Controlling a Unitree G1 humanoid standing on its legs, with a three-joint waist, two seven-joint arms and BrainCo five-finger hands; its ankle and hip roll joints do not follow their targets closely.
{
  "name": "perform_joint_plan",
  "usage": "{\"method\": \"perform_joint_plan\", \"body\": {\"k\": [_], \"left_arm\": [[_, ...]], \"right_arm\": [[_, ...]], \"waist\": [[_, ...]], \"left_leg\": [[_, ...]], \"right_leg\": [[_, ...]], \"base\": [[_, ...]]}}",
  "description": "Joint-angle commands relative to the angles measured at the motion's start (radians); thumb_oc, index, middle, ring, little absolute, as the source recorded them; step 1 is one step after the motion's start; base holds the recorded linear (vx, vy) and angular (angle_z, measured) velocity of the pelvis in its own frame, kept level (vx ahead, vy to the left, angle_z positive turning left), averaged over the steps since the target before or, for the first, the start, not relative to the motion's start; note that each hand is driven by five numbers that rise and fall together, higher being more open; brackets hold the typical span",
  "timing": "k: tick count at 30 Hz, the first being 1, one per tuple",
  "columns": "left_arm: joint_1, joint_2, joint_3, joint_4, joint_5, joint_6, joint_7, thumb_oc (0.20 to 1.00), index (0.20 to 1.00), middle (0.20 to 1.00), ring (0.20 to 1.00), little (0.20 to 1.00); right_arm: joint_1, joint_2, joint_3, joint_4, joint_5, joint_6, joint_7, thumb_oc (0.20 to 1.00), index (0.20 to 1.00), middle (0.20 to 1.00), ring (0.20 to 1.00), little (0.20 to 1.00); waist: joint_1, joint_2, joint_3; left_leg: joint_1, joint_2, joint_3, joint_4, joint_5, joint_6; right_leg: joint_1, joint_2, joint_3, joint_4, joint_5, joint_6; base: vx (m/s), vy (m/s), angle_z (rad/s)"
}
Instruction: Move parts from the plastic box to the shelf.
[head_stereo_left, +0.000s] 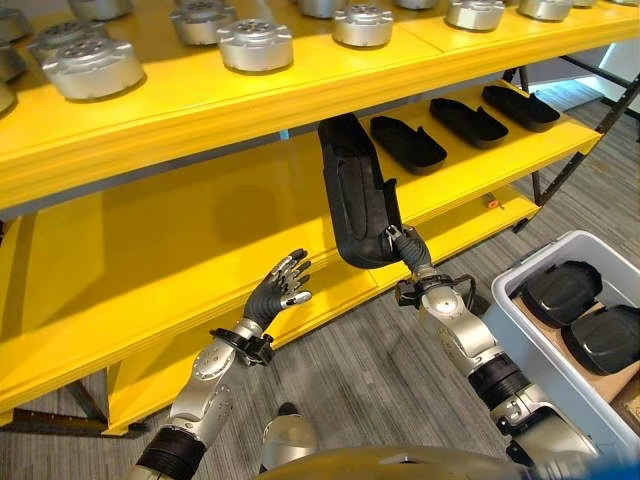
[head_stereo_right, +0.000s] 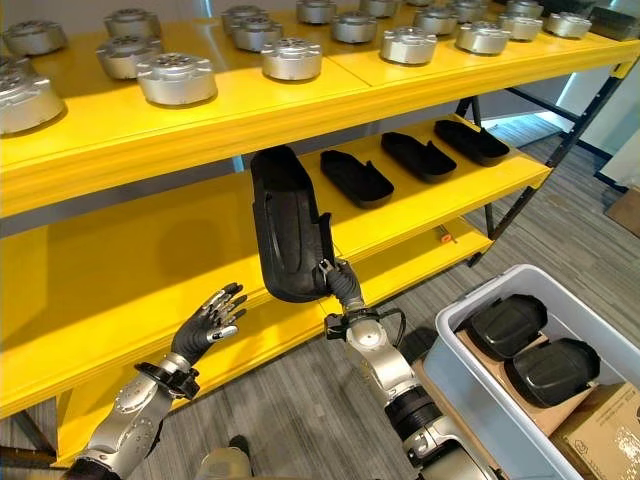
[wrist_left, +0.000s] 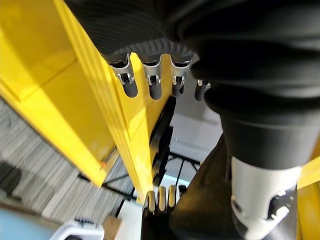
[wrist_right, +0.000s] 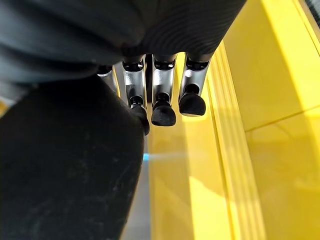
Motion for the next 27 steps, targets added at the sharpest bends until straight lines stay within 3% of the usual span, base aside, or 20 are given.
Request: {"method": "perform_joint_plan", "body": {"k": [1,7,10,11,12,13,14,18,21,24,27], "left_arm": [[-0.011,-0.029,0.001,-0.103,0.003,-0.069,-0.006,1.000,1.000,1.000,1.000,1.000],[-0.040,-0.028,-0.004,-0.093,-0.040,-0.052,-0.097,1.000,1.000,1.000,1.000,1.000],[-0.072,-0.024,-0.044,-0.082,-0.027,-0.045,-0.122,1.000,1.000,1.000,1.000,1.000],[-0.083,-0.023,-0.053,-0.076,-0.030,-0.044,-0.120,1.000,1.000,1.000,1.000,1.000],[-0.097,-0.014,-0.070,-0.061,-0.039,-0.046,-0.120,1.000,1.000,1.000,1.000,1.000],[-0.100,-0.014,-0.069,-0.050,-0.060,-0.047,-0.131,1.000,1.000,1.000,1.000,1.000],[-0.096,-0.016,-0.064,-0.051,-0.066,-0.048,-0.129,1.000,1.000,1.000,1.000,1.000],[-0.093,-0.034,-0.066,-0.035,-0.038,-0.073,-0.113,1.000,1.000,1.000,1.000,1.000],[-0.078,-0.035,-0.080,-0.027,-0.028,-0.085,-0.130,1.000,1.000,1.000,1.000,1.000],[-0.065,-0.037,-0.080,-0.033,-0.025,-0.070,-0.150,1.000,1.000,1.000,1.000,1.000],[-0.042,-0.035,-0.068,-0.046,-0.025,-0.064,-0.145,1.000,1.000,1.000,1.000,1.000]], "right_arm": [[-0.120,-0.035,-0.039,-0.072,-0.062,-0.048,0.007,0.200,0.200,0.200,0.200,0.200],[-0.173,-0.044,-0.039,-0.055,-0.152,-0.045,-0.018,0.200,0.200,0.200,0.200,0.200],[-0.217,-0.061,-0.062,-0.022,-0.163,-0.033,-0.032,0.200,0.200,0.200,0.200,0.200],[-0.226,-0.068,-0.070,-0.010,-0.163,-0.038,-0.029,0.200,0.200,0.200,0.200,0.200],[-0.237,-0.091,-0.079,0.000,-0.149,-0.037,-0.032,0.200,0.200,0.200,0.200,0.200],[-0.237,-0.118,-0.087,-0.006,-0.151,-0.039,-0.020,0.200,0.200,0.200,0.200,0.200],[-0.234,-0.134,-0.089,-0.017,-0.163,-0.038,-0.004,0.200,0.200,0.200,0.200,0.200],[-0.241,-0.161,-0.081,-0.008,-0.204,-0.050,0.020,0.200,0.200,0.200,0.200,0.200],[-0.231,-0.180,-0.098,0.014,-0.207,-0.044,0.018,0.200,0.200,0.200,0.200,0.200],[-0.197,-0.220,-0.124,0.012,-0.187,-0.037,0.026,0.200,0.200,0.200,0.200,0.200],[-0.173,-0.240,-0.142,0.010,-0.191,-0.033,0.059,0.200,0.200,0.200,0.200,0.200]], "waist": [[0.027,0.064,-0.006],[0.070,0.041,-0.001],[0.081,0.040,0.003],[0.071,0.042,0.007],[0.046,0.042,0.014],[0.025,0.040,0.020],[0.013,0.036,0.024],[-0.014,0.018,0.044],[-0.034,0.009,0.055],[-0.049,0.013,0.043],[-0.044,0.012,0.028]], "left_leg": [[0.090,-0.037,-0.015,-0.075,-0.047,0.064],[0.070,-0.099,-0.039,-0.088,-0.068,0.106],[0.075,-0.134,-0.061,-0.102,-0.090,0.146],[0.078,-0.139,-0.083,-0.110,-0.094,0.152],[0.087,-0.140,-0.124,-0.125,-0.096,0.154],[0.083,-0.133,-0.136,-0.123,-0.084,0.152],[0.095,-0.134,-0.143,-0.126,-0.088,0.147],[0.135,-0.130,-0.162,-0.135,-0.116,0.127],[0.158,-0.142,-0.231,-0.137,-0.134,0.130],[0.164,-0.137,-0.296,-0.137,-0.130,0.119],[0.172,-0.126,-0.293,-0.137,-0.126,0.103]], "right_leg": [[0.052,0.040,-0.056,0.112,-0.007,0.040],[0.066,0.009,-0.076,0.151,0.077,0.079],[0.029,-0.051,-0.066,0.275,0.144,0.096],[0.005,-0.036,-0.019,0.292,0.141,0.094],[-0.031,0.044,0.062,0.277,0.089,0.072],[-0.057,0.124,0.083,0.214,0.050,0.034],[-0.090,0.140,0.093,0.177,0.060,0.032],[-0.166,0.152,0.114,0.014,0.128,0.056],[-0.207,0.164,0.206,-0.017,0.175,0.073],[-0.164,0.202,0.267,-0.059,0.114,0.059],[-0.121,0.210,0.240,-0.079,0.086,0.051]], "base": [[-0.06,0.174,0.14],[-0.07,0.183,0.10],[-0.06,0.223,0.05],[-0.01,0.137,0.30],[-0.01,-0.008,0.51],[0.00,-0.045,0.72],[0.00,-0.070,0.82],[0.09,-0.097,0.78],[0.23,-0.133,0.01],[0.19,-0.137,0.71],[0.15,-0.113,0.47]]}}
